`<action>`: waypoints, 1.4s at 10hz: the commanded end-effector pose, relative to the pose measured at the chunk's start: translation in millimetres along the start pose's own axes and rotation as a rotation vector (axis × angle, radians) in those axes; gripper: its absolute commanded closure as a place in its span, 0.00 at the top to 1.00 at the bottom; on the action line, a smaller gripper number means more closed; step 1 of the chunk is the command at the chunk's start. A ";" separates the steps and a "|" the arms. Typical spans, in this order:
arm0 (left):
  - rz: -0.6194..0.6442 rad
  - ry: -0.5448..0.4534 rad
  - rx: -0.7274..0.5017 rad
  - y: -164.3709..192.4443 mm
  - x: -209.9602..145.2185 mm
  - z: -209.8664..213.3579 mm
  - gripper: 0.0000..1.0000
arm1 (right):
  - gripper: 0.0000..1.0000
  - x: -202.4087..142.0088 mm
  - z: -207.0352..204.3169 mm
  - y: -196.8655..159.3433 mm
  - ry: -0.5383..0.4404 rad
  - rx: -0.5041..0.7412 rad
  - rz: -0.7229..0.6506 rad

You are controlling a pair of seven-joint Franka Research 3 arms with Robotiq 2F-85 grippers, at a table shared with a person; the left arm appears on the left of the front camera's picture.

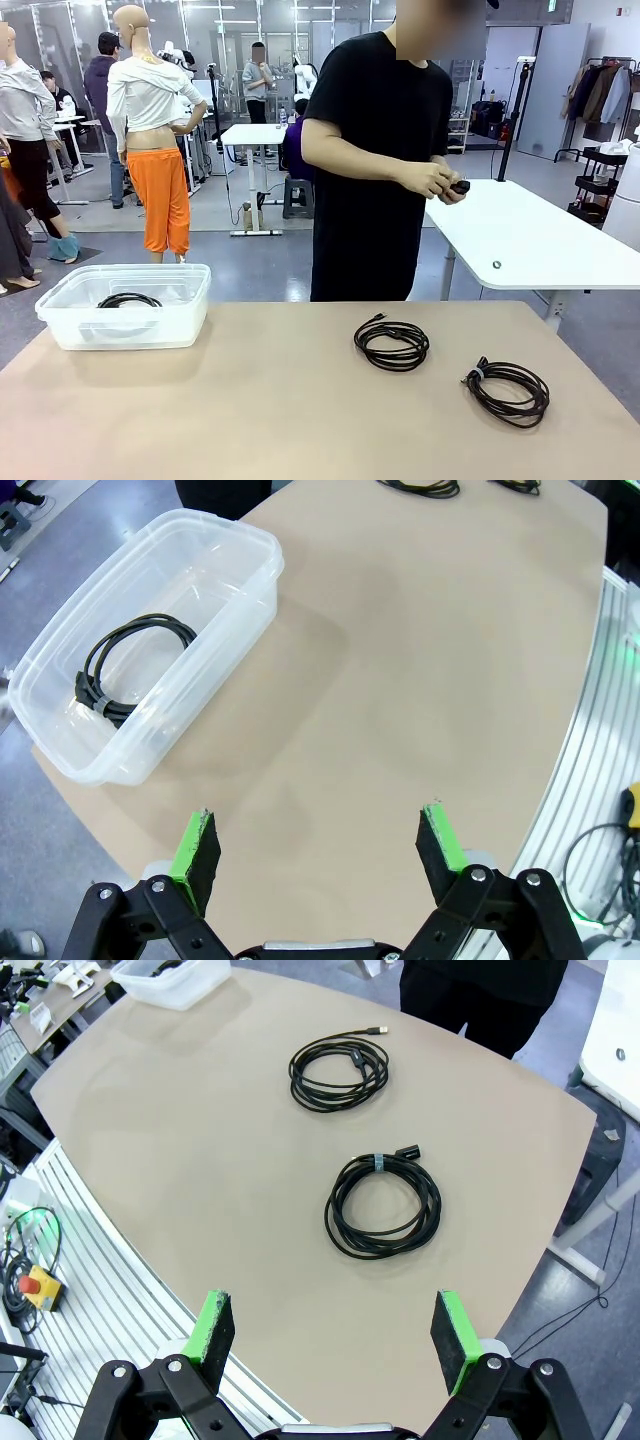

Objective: Organize and store the cables.
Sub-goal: Place the Power Cable into the Organizing box.

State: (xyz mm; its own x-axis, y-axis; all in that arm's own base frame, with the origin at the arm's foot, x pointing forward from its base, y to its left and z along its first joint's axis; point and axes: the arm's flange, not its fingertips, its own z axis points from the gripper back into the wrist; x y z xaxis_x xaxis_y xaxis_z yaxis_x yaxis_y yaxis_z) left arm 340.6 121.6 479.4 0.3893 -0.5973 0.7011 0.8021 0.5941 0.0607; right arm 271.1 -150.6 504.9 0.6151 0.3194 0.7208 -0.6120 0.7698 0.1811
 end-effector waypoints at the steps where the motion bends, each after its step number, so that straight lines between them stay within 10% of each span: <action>1: 0.012 0.010 0.013 1.8 0.8 -1.7 1.00 | 1.00 -0.5 -0.1 -0.7 0.000 0.002 0.002; 14: 0.012 0.010 0.013 1.8 0.8 -1.7 1.00 | 1.00 -0.5 -0.1 -0.7 0.000 0.002 0.002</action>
State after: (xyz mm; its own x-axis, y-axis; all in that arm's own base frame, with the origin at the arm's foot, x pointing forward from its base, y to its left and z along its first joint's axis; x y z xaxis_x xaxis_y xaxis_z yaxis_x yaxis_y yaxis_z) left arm 340.6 121.6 479.4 0.3895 -0.5971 0.7013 0.8020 0.5942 0.0605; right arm 271.1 -150.5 505.0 0.6152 0.3179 0.7214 -0.6116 0.7698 0.1824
